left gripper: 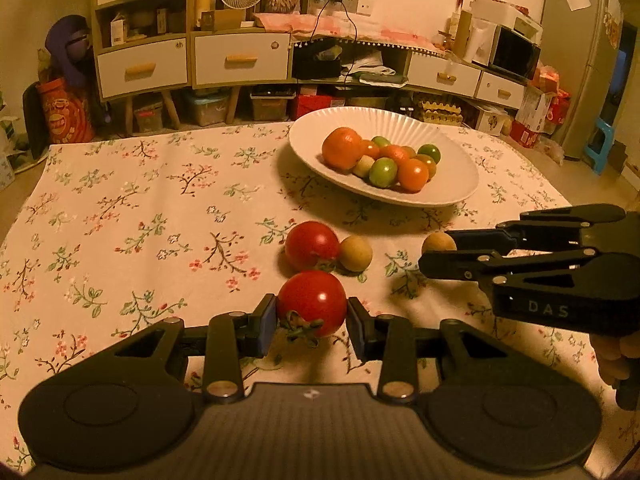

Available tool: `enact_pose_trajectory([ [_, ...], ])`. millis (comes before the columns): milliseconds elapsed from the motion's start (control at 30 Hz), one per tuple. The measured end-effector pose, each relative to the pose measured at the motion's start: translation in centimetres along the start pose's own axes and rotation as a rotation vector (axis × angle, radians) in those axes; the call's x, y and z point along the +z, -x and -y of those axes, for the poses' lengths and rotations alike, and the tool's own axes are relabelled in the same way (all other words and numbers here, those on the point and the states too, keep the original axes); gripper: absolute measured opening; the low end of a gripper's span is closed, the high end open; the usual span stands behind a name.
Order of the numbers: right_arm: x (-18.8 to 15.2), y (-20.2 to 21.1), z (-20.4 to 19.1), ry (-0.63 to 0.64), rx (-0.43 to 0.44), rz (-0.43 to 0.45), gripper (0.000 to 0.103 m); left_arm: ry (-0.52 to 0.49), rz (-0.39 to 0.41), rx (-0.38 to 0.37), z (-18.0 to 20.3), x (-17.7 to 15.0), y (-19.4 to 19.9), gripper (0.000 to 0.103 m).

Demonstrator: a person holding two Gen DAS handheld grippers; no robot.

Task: Organize fruits
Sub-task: 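Carry the red tomato with the left tool while the right tool carries the tan fruit to the plate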

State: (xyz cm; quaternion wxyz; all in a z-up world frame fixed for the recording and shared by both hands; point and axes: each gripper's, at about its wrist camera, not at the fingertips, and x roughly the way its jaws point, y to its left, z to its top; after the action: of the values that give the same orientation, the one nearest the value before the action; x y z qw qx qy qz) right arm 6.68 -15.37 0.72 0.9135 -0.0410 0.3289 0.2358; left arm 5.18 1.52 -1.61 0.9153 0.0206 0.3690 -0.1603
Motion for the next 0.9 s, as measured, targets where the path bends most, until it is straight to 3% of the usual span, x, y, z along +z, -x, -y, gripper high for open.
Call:
enact_pose_trajectory([
  [533, 1.5, 1.3, 5.5, -0.134, -0.075, 0.063, 0.022, -0.054, 0.047, -0.036, 4.3, 5.0, -2.3, 0.039],
  [733, 2.2, 0.5, 7.3, -0.162, -0.105, 0.066, 0.022, -0.034, 0.033, -0.076, 5.2, 6.6, -4.1, 0.039],
  [900, 2.7, -0.2, 8.6, -0.204, -0.127, 0.064, 0.022, -0.049, 0.005, -0.065, 5.9, 7.4, -6.1, 0.039],
])
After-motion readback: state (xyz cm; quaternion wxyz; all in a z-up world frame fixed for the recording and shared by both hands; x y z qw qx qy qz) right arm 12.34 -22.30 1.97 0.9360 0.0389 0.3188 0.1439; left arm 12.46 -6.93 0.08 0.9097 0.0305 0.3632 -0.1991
